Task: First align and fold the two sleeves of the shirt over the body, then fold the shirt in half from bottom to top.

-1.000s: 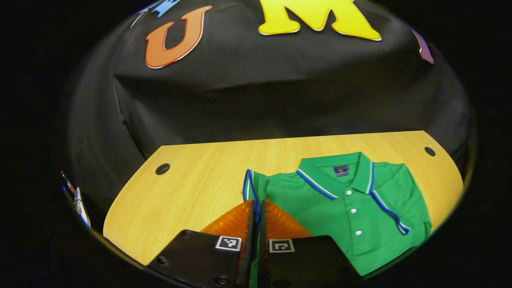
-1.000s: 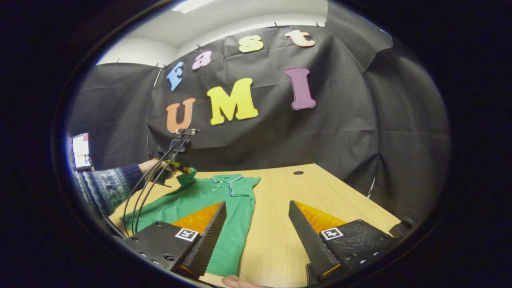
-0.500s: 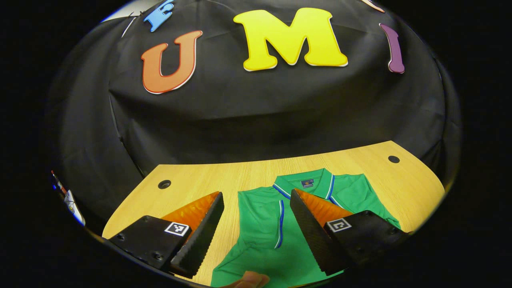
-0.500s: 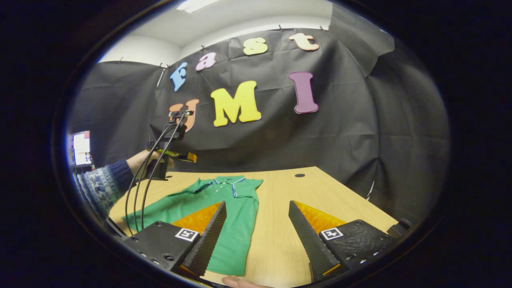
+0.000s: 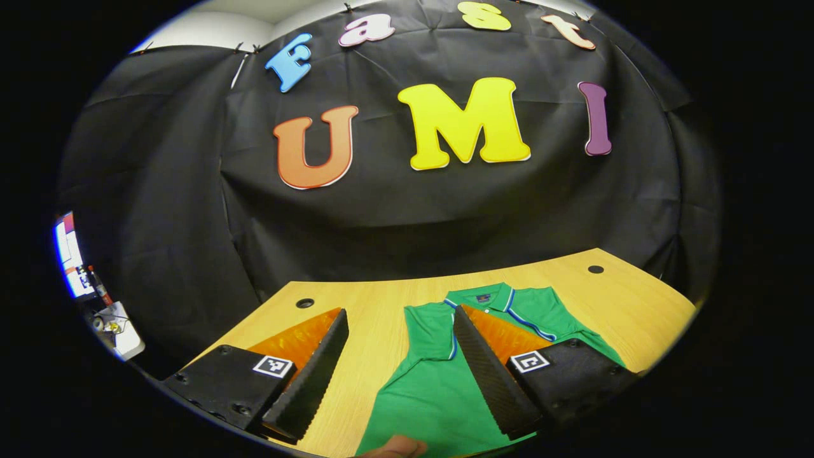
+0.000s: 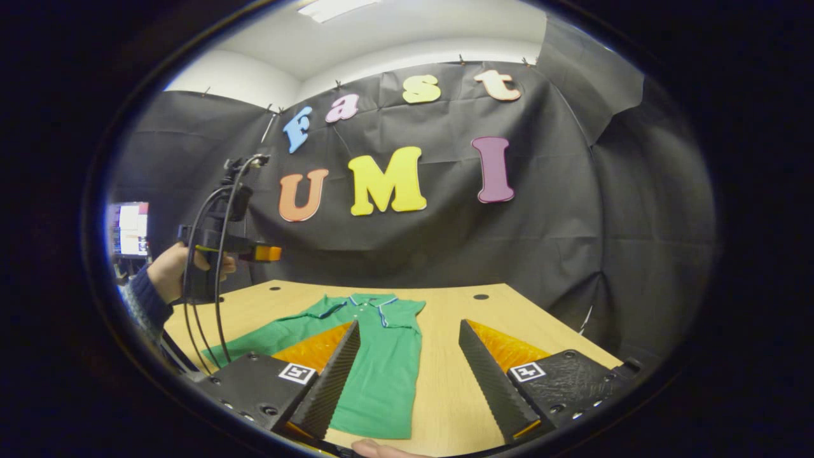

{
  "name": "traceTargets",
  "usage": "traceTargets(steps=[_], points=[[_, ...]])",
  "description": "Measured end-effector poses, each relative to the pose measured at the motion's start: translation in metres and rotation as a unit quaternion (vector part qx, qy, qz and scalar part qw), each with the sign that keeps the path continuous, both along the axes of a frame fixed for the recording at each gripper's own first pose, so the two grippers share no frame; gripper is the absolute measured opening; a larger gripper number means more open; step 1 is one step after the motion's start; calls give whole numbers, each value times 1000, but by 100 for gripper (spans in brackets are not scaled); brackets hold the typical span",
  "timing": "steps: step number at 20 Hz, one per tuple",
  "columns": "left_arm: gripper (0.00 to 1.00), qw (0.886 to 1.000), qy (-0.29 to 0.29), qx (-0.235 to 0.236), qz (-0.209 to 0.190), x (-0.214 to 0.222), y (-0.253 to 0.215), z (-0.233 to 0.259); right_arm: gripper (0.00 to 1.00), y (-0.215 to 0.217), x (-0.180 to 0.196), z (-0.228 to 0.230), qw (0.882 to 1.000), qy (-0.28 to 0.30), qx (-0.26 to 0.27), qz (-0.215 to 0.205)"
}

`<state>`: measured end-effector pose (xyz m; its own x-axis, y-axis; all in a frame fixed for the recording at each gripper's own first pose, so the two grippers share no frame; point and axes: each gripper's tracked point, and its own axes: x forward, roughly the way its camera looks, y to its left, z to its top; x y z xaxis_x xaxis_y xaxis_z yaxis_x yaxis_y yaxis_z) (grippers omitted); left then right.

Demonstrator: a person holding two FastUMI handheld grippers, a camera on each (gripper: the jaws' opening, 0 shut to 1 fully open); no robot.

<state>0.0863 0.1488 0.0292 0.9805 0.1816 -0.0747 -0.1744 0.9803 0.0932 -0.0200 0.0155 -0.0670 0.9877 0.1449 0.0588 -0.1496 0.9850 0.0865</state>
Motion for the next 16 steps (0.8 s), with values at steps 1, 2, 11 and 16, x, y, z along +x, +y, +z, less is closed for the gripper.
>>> traceTargets(steps=[1, 2, 11, 16], points=[[100, 1000, -8, 1, -1, -14, 1, 0, 95, 3, -2, 4, 1000, -3, -2, -4], [100, 1000, -15, -2, 0, -28, 2, -2, 95, 5, -4, 10, 1000, -7, -5, -8], [100, 999, -45, -28, 1, -112, 16, -33, 95, 28, -13, 39, 998, -36, -44, -36], [100, 998, -50, -25, -7, -125, 18, -34, 96, 34, -10, 44, 998, -34, -44, -38]])
